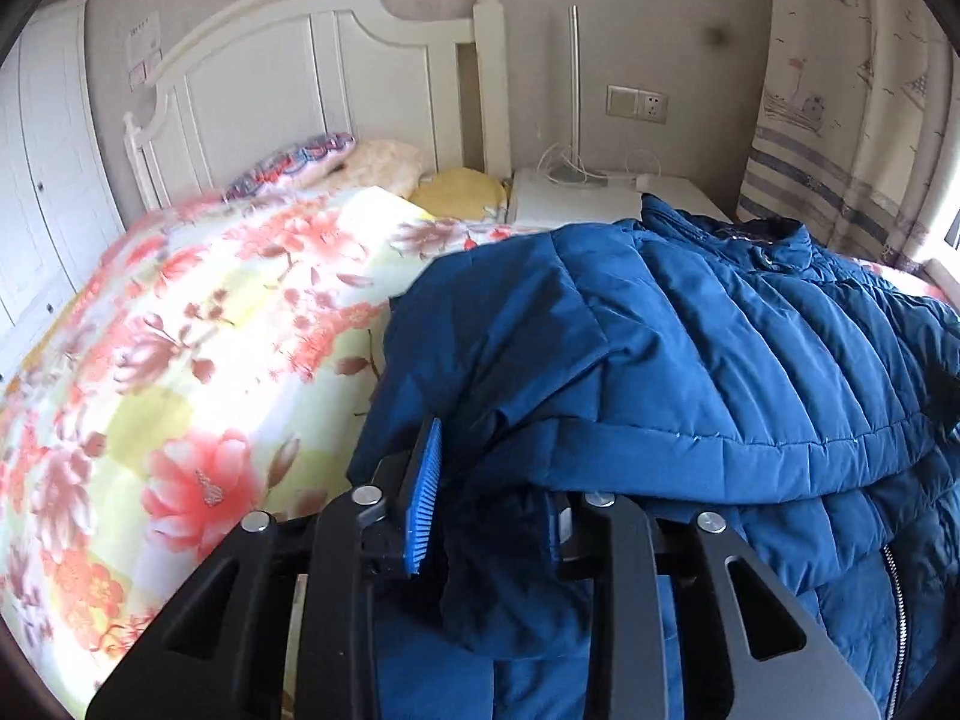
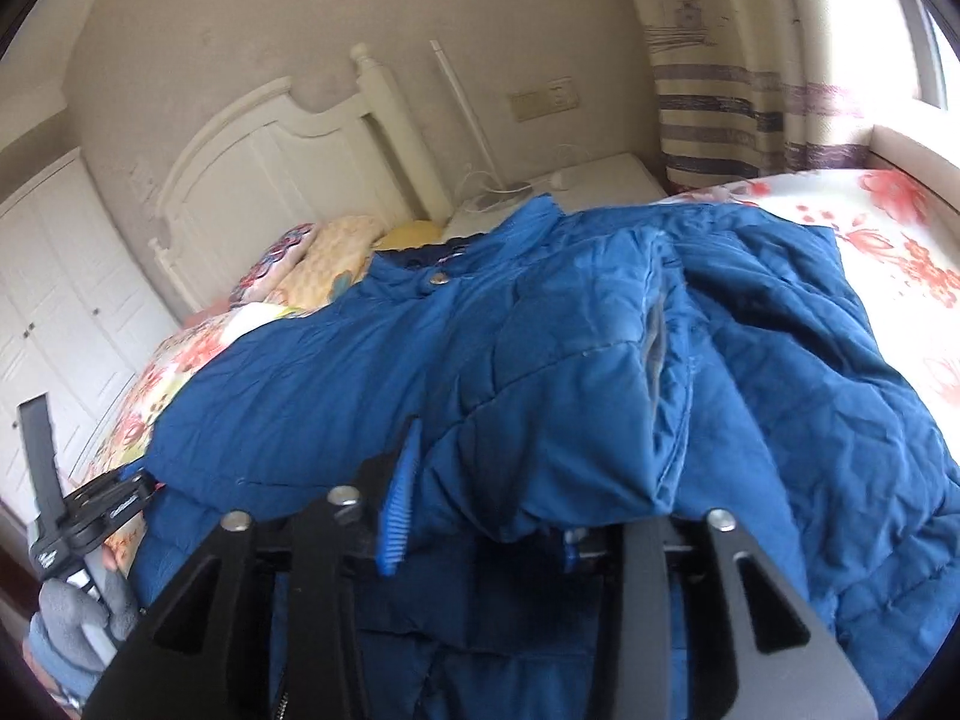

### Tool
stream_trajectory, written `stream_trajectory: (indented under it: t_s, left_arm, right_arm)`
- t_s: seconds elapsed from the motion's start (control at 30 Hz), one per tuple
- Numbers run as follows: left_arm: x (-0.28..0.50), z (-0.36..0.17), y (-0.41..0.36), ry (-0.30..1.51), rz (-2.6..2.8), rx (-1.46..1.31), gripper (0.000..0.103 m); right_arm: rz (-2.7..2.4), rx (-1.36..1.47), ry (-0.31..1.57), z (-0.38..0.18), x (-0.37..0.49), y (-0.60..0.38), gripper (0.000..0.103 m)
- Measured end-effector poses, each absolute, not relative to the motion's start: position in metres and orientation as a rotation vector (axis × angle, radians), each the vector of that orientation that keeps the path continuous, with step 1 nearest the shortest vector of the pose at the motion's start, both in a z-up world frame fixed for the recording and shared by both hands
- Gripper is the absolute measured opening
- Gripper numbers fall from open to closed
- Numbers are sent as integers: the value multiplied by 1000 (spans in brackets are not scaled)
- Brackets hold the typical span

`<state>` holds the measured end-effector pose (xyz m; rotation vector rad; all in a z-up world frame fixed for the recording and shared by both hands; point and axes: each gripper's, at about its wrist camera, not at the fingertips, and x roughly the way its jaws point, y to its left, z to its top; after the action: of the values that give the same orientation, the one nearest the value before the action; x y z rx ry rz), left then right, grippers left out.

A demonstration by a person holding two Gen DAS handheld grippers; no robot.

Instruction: Fold large clothes

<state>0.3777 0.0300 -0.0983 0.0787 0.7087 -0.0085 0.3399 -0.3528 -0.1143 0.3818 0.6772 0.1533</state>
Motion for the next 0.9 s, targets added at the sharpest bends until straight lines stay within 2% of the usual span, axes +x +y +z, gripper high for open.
stream_trajectory:
  t_s: [0.03, 0.07, 0.1, 0.27, 0.33, 0.43, 0.57, 0.63, 0.7, 0.8, 0.9]
  left_arm:
    - [373, -95, 29, 688, -1, 87, 64]
    - [365, -92, 27, 652, 12, 96, 82]
    - [356, -89, 27, 604, 27, 104, 94]
    - [348, -86, 37, 578, 21, 55, 94]
    - [342, -78, 41, 531, 77, 39, 94]
    - [327, -56, 37, 452, 72, 27, 94]
    - [327, -31, 11, 443, 4, 69, 94]
    - [325, -17, -2, 428, -46, 62, 94]
    - [330, -8, -10, 437, -90, 38, 95]
    - [370, -23, -31, 596, -149, 47, 98]
    - [406, -65, -36, 771, -137, 63, 98]
  right_arm:
    - [122, 411, 659, -113, 336, -359, 52]
    - [90, 441, 625, -111, 331, -365, 54]
    - [30, 466, 571, -106, 321, -374, 57]
    - [-160, 343, 300, -69, 277, -377, 60]
    - [-153, 266, 229, -60, 267, -362, 66]
    - [-90, 213, 326, -68, 286, -348, 65]
    - [-71, 222, 420, -77, 306, -348, 66]
    - [-63, 184, 639, -99, 337, -343, 68]
    - [-92, 126, 692, -103, 346, -334, 70]
    - [-105, 82, 724, -106, 351, -326, 72]
    - [-104, 117, 708, -104, 344, -331, 72]
